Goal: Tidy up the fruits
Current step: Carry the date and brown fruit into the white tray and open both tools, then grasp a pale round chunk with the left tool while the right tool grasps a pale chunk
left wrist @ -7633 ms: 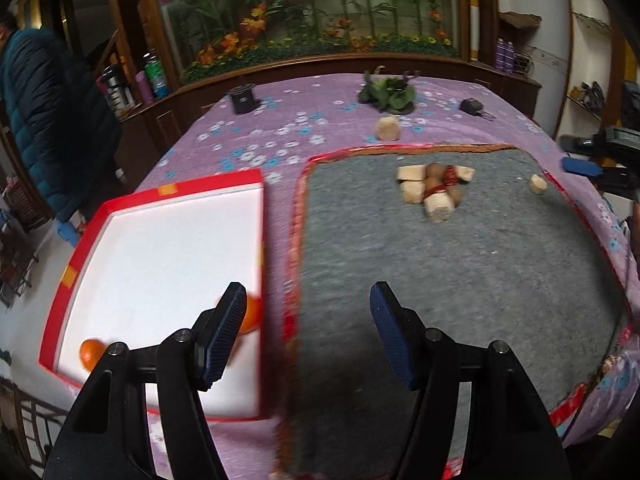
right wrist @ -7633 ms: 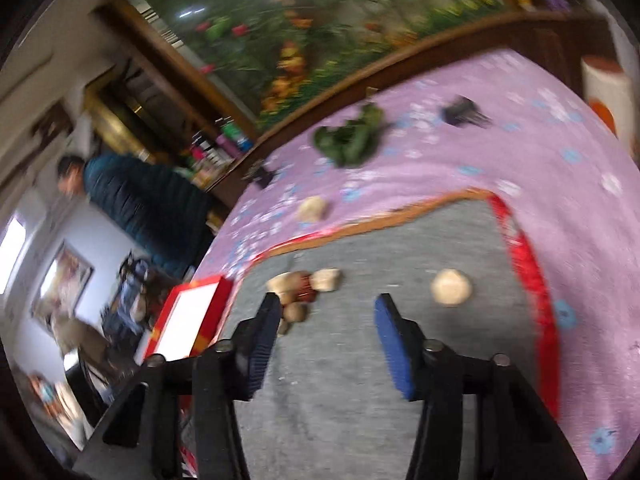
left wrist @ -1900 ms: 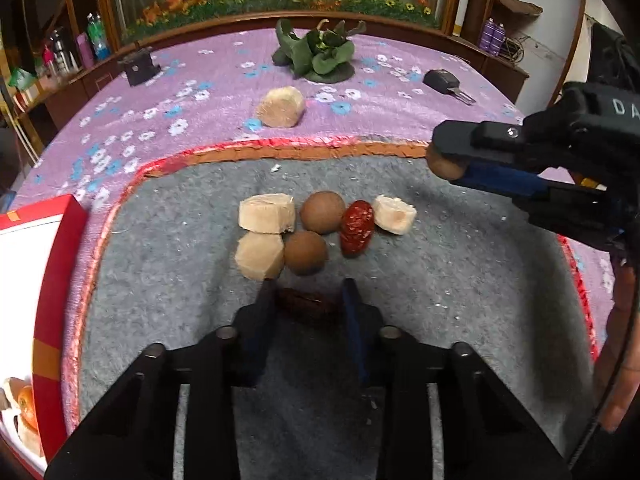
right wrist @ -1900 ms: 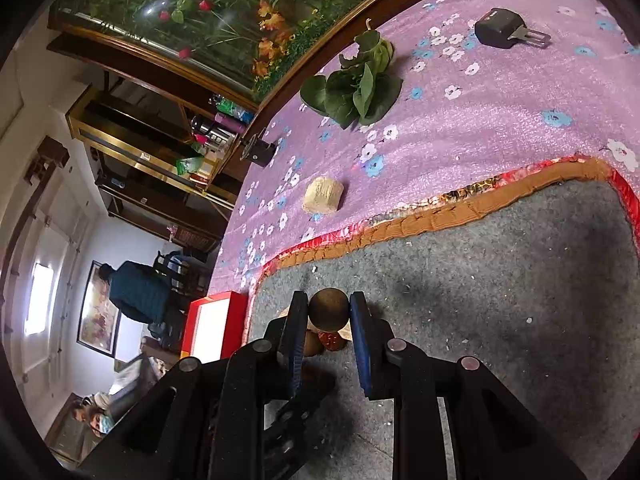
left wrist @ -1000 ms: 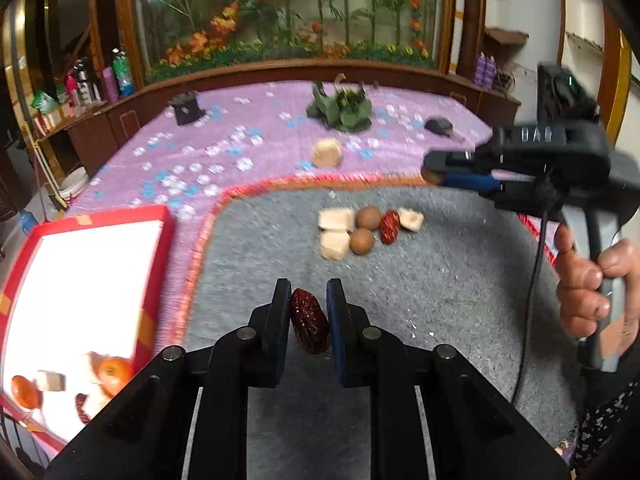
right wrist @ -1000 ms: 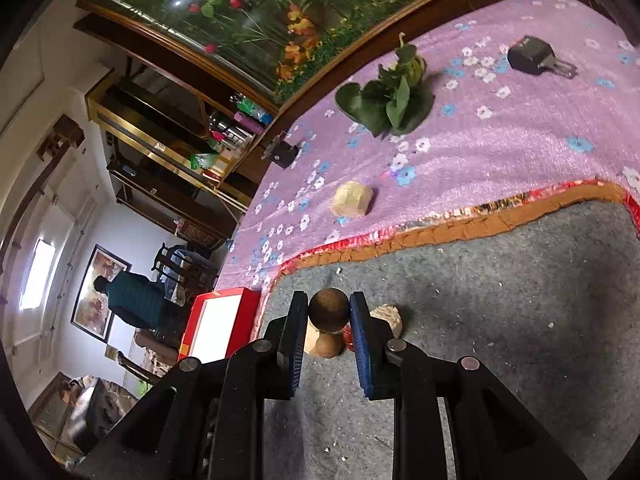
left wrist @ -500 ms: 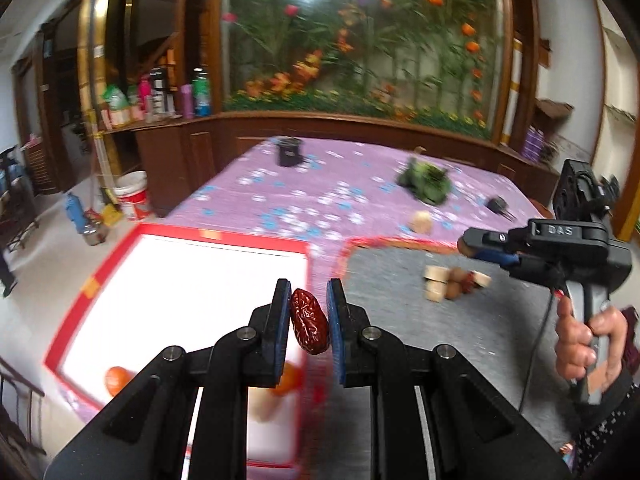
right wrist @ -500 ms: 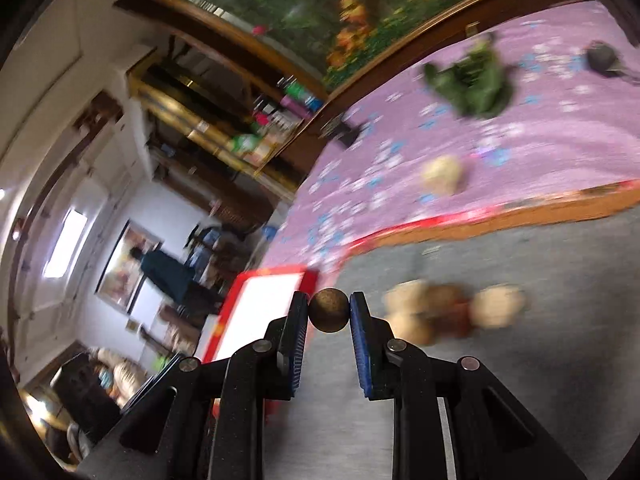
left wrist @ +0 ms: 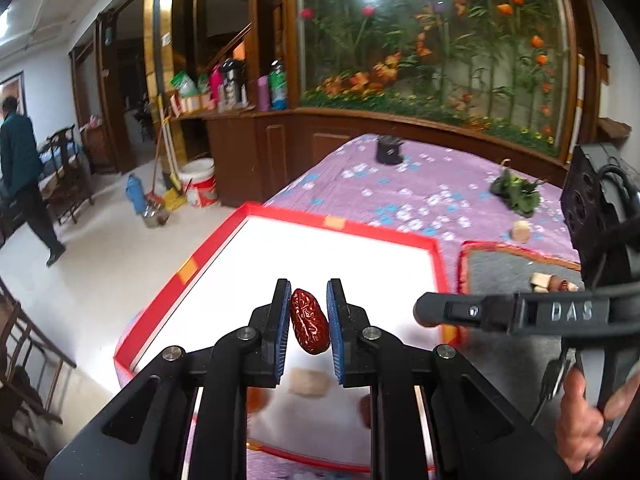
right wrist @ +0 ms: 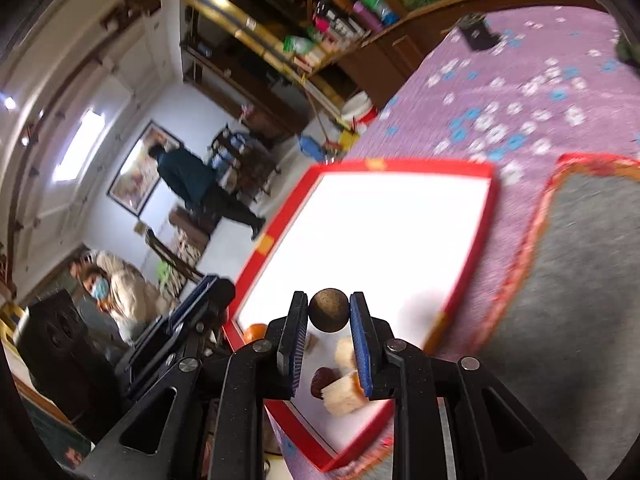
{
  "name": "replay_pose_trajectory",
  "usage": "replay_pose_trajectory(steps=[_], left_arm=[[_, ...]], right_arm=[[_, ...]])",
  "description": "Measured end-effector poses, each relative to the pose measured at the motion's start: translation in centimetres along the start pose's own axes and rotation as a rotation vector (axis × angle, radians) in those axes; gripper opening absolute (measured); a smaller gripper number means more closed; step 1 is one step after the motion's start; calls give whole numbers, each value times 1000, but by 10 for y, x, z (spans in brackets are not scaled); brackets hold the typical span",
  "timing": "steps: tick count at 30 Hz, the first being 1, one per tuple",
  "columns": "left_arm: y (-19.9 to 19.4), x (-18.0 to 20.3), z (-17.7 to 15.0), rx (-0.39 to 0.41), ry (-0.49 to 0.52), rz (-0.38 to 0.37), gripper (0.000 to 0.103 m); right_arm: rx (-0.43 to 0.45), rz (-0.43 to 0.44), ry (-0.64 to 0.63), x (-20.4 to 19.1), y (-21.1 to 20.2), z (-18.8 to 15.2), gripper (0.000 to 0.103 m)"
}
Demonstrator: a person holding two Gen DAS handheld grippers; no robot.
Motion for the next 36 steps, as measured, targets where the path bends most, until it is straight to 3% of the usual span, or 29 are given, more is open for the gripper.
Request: replay_pose_trajectory(steps=[12,16,17,18,20,25,29,36], left_arm=[[17,-17,-29,-76,-14,36,16],[14,-19,-31,-89,9,88,17],[15,-19,-31,-99,18,96,26],[15,-19,-32,-110,22,107,43],[9,-20,-30,-95,20,134,62],[-7,-9,-19,-46,64,153,64],[-16,18,-13,-24,114,110,75],[-10,79,-17,-58,235,31,75]], right_arm=[[-51,-94,-69,-2,30,-23,22],[-40,-122,-93,-10,24,-21,28],[-40,-120,-89,-11,22,-20,37],[-36,-112,-82,-11,17,-19,42],[-10,-102,-81,-11,8,-15,44],[82,-95,-50,3,-37,4,49],[154,-111,1,31,-79,15,50],[256,-187,91,102,-158,27,51]])
Point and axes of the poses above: each gripper's, at about its wrist camera, not at the fingertips, and y roughly the way its jaws point, x to its right, z to its top, the point moved 7 cm from there along y, roughly the way its jaws point, and after that the axes turned 5 degrees about y, right-handed, at the moved point
